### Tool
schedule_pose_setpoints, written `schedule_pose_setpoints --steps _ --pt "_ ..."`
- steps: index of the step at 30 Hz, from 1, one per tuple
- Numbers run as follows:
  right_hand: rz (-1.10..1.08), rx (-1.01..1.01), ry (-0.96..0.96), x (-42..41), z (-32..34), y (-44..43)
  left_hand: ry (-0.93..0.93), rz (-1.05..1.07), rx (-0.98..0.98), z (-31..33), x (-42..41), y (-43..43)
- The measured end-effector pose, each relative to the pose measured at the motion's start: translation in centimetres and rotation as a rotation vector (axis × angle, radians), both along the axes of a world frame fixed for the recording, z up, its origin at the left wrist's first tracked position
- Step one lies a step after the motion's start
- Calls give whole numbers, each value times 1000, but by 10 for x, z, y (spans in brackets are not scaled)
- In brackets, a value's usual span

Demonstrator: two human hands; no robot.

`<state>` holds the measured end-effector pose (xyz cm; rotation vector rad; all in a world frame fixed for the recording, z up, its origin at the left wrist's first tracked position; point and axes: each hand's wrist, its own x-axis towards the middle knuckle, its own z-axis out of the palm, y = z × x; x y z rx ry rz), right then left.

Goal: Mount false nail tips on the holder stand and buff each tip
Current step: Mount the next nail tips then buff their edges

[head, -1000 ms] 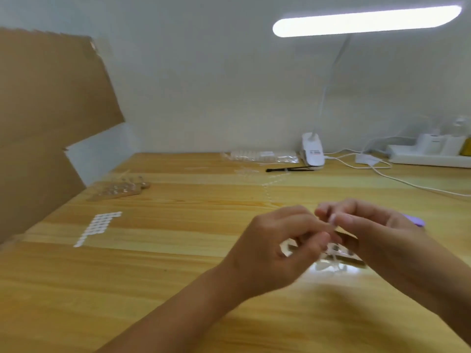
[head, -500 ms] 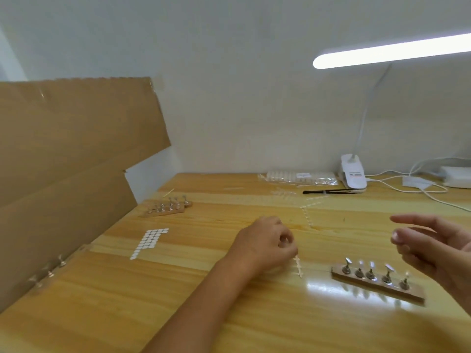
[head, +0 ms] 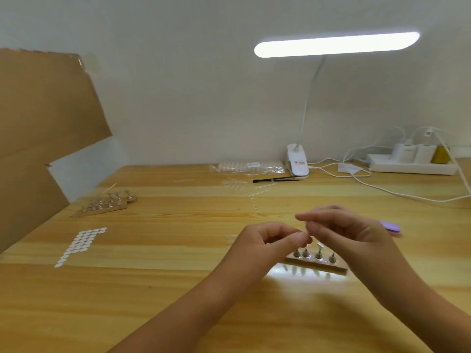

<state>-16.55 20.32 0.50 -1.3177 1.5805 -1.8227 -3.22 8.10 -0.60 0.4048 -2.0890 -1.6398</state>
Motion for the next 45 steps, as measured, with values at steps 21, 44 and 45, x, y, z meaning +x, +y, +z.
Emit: schedule_pose_setpoints --steps 21,44,45 --pt "-14 69 234 -16 -12 -5 -78 138 -79 -1 0 -16" --pt "-296 157 1158 -12 -26 -20 -289 231 -484 -25 -15 -23" --pt "-292 159 1161 -12 -26 -20 -292 232 -481 -25 -15 -24"
